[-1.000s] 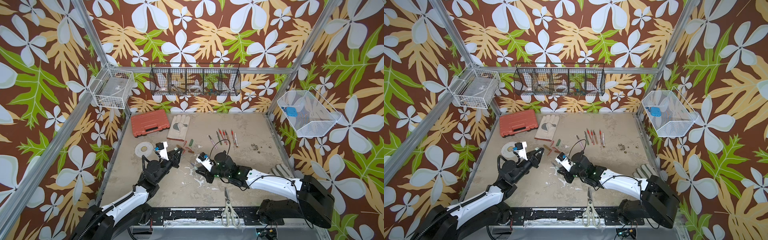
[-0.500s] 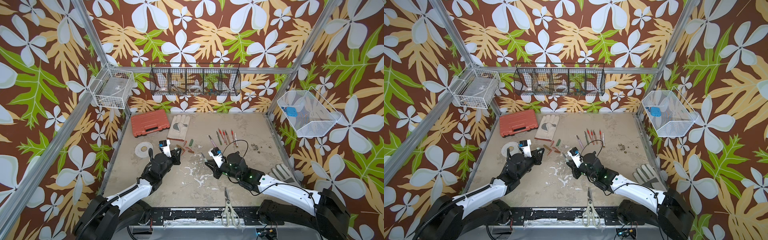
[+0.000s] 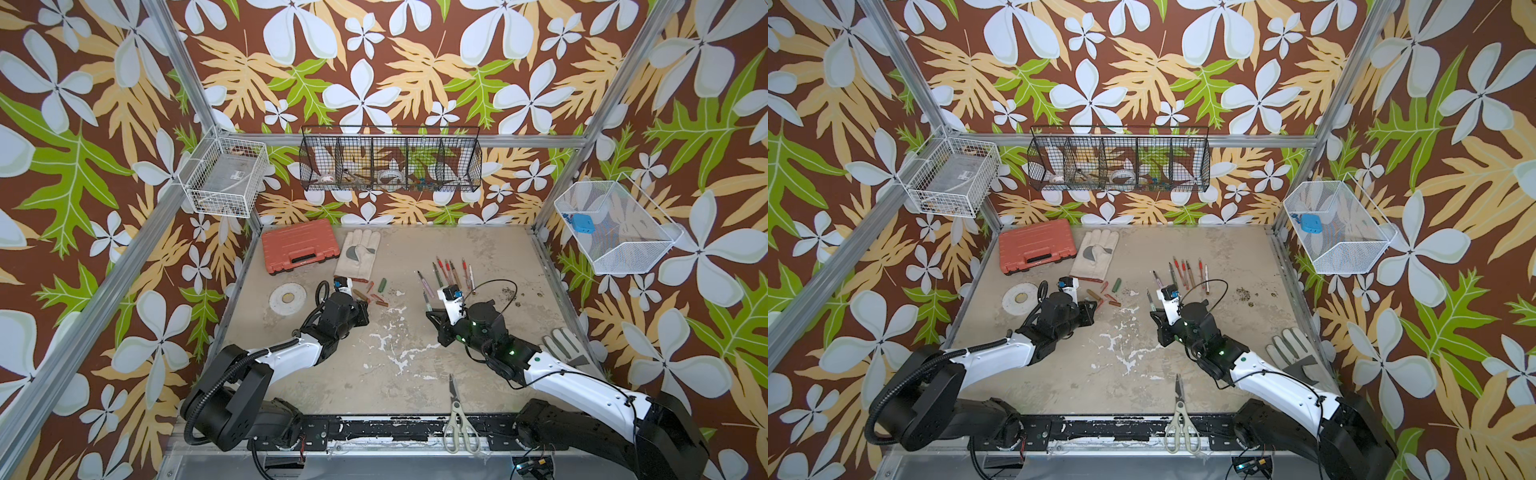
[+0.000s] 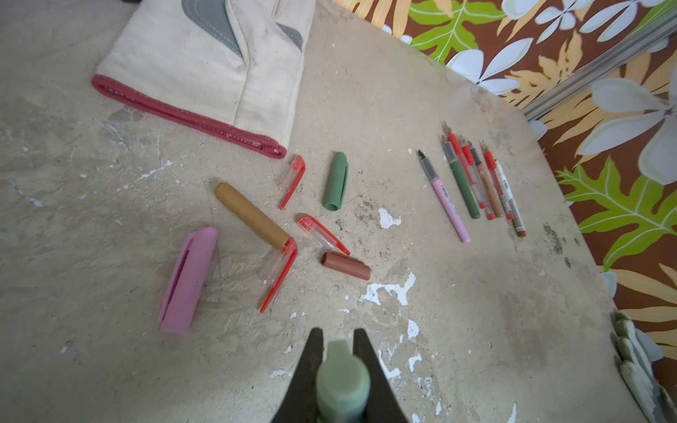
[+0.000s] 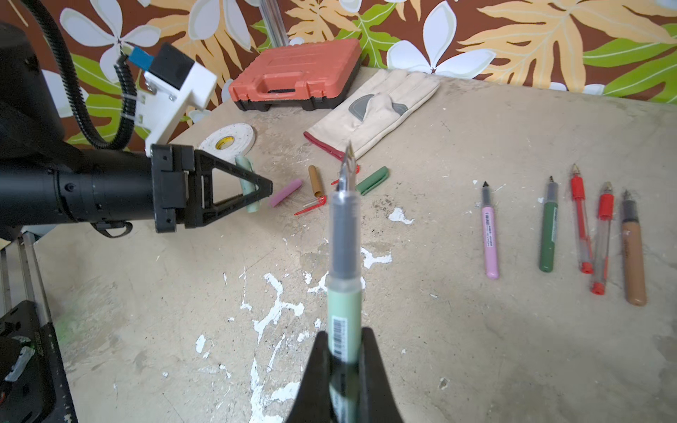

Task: Remove pen caps from pens
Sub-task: Place the pen cap at the center of the table.

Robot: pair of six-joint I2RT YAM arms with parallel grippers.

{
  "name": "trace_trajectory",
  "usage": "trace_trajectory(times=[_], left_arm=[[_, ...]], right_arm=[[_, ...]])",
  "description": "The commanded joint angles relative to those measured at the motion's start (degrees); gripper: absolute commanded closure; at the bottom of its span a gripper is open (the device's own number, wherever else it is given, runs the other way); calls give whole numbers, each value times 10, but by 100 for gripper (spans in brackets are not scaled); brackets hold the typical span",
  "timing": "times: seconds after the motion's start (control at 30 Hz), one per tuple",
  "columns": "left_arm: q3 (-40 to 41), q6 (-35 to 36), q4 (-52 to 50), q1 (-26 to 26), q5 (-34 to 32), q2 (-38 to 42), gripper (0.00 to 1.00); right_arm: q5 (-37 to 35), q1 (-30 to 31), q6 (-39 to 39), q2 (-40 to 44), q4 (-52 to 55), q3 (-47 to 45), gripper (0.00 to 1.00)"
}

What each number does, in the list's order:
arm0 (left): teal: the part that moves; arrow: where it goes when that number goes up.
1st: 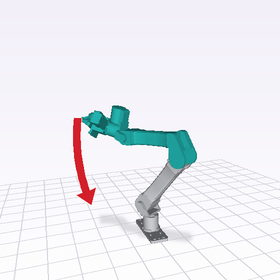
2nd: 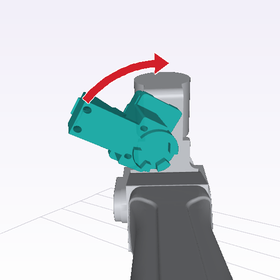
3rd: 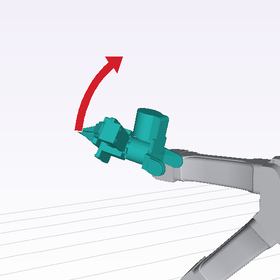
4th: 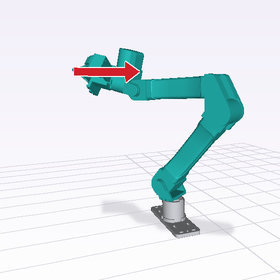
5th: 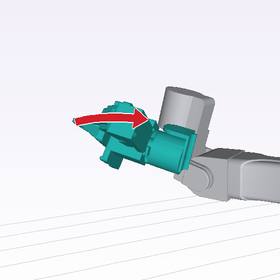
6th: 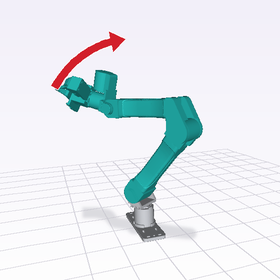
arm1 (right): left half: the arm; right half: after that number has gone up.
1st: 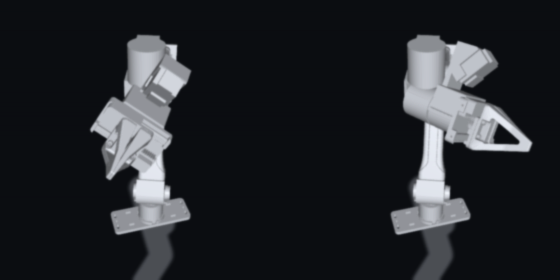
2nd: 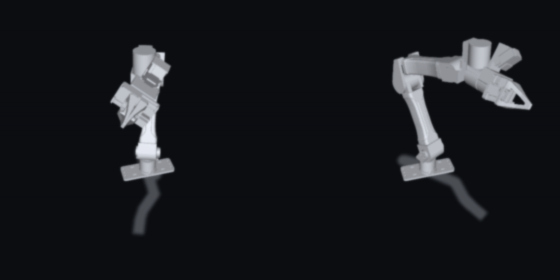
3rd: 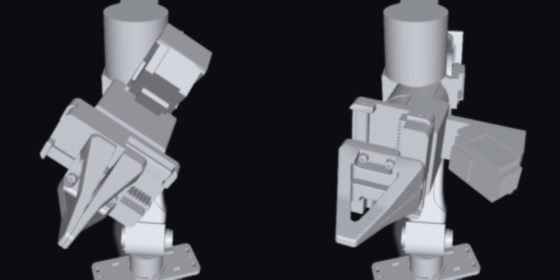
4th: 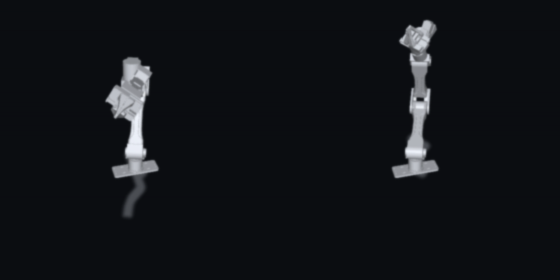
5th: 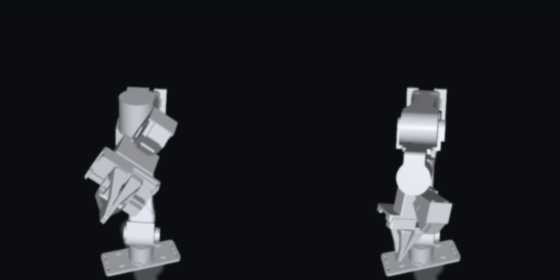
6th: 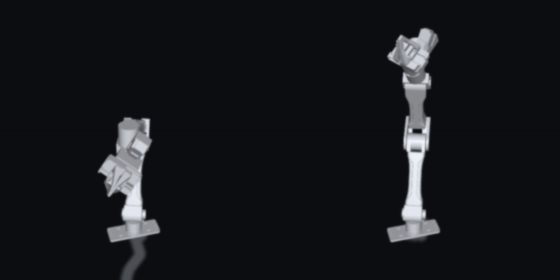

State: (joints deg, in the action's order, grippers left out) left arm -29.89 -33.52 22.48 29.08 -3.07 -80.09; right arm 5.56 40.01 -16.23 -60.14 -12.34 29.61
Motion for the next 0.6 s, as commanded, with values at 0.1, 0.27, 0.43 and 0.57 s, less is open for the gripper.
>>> trace_trajectory(times=[0.1,0.27,0.43,0.57], left_arm=[[-28,-10,-57,-1,-14,-40,100],[-55,-16,-81,-1,-9,-87,100],[-69,-22,-87,-1,3,-116,100],[-65,-26,-83,-1,1,-118,100]], right_arm=[[-29,-3,-11,32,-5,-11,100],[-36,-7,-10,50,-6,-17,100],[-35,-10,-11,47,-4,-17,100],[-36,-10,-13,48,-7,-19,100]])
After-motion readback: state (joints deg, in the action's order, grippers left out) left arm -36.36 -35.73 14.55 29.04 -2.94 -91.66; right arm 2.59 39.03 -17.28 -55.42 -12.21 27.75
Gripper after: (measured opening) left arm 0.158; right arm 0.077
